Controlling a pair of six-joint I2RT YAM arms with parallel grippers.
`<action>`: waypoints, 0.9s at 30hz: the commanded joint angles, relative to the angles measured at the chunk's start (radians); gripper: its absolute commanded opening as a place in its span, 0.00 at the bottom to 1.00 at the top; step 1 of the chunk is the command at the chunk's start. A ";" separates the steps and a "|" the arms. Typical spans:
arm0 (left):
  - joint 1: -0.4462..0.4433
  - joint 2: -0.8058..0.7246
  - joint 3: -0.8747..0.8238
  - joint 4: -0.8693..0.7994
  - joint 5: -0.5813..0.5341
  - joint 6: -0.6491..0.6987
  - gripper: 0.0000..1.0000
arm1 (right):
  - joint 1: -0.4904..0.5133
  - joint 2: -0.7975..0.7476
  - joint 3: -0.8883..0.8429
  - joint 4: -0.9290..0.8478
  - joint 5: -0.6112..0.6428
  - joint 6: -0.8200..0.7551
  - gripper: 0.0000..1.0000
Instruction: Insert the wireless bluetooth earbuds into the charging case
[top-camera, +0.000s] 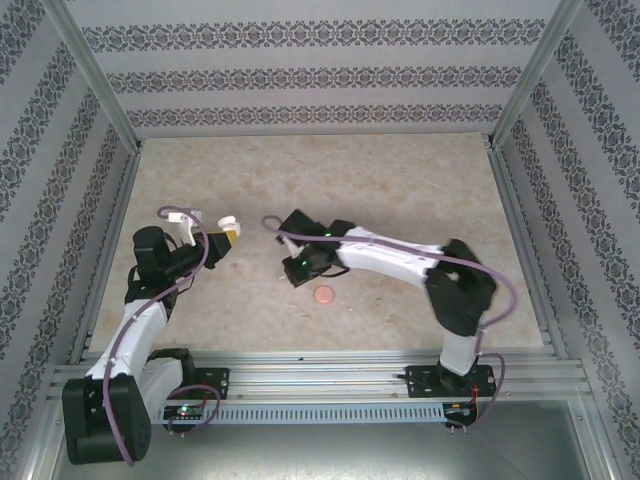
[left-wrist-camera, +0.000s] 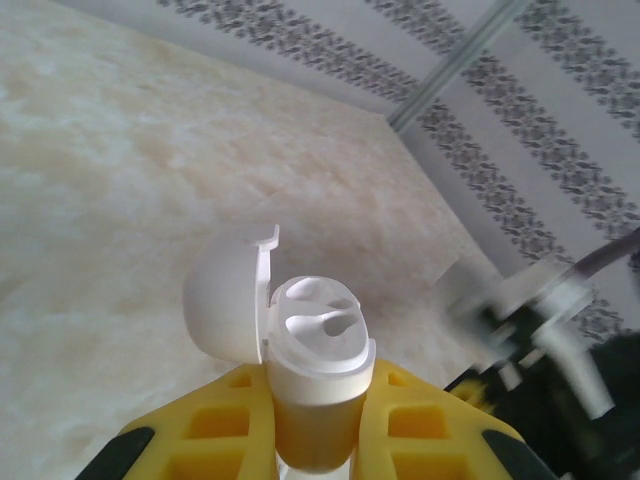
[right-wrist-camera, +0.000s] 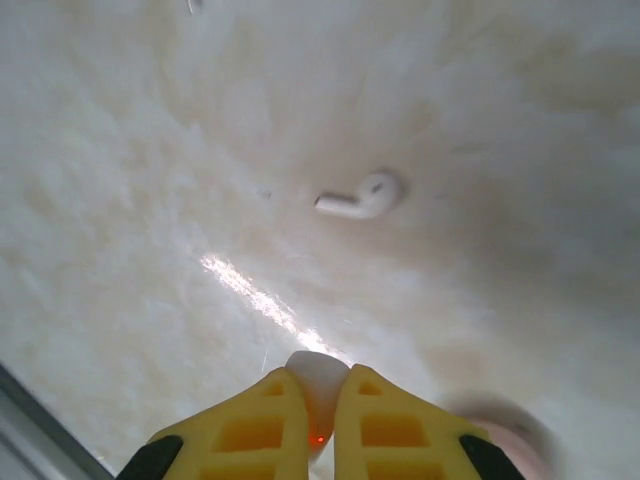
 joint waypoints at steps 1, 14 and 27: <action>-0.039 0.055 0.000 0.309 0.118 -0.086 0.00 | -0.040 -0.182 -0.054 0.041 0.081 0.005 0.07; -0.395 0.280 0.098 0.679 0.130 -0.076 0.01 | -0.080 -0.491 -0.040 0.178 -0.043 -0.183 0.03; -0.483 0.364 0.127 0.861 0.139 -0.161 0.00 | -0.057 -0.485 -0.004 0.216 -0.148 -0.392 0.03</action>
